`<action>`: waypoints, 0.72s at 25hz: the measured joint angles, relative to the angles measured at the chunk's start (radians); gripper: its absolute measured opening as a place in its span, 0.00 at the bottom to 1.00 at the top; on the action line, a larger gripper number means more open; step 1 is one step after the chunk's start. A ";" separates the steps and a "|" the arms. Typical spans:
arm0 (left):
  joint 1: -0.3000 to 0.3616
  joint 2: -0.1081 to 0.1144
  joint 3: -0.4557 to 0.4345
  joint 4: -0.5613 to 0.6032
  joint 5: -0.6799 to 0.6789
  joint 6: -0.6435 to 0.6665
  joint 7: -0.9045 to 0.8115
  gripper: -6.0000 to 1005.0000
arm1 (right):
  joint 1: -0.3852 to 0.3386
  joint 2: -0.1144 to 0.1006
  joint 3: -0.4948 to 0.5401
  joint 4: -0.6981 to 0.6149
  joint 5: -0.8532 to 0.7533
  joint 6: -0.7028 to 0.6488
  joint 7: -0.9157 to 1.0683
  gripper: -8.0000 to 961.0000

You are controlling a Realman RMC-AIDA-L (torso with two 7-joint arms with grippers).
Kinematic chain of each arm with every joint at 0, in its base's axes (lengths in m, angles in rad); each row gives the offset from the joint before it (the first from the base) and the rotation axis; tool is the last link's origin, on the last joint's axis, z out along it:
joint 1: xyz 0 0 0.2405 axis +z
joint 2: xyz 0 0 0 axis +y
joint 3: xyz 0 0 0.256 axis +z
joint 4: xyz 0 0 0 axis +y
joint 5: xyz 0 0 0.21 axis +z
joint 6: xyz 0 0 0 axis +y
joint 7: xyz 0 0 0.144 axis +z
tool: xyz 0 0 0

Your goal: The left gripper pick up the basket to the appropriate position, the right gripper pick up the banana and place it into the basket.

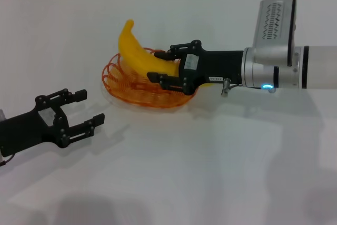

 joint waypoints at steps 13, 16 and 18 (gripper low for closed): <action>0.010 0.002 0.000 -0.003 -0.003 0.000 0.000 0.73 | -0.030 -0.014 -0.006 -0.041 -0.001 -0.075 0.086 0.89; 0.016 0.002 0.000 -0.006 -0.005 0.000 0.000 0.73 | -0.106 -0.026 -0.006 -0.133 -0.003 -0.164 0.132 0.89; 0.022 0.002 0.000 -0.006 -0.009 0.000 0.000 0.73 | -0.168 -0.033 -0.001 -0.205 0.003 -0.230 0.154 0.89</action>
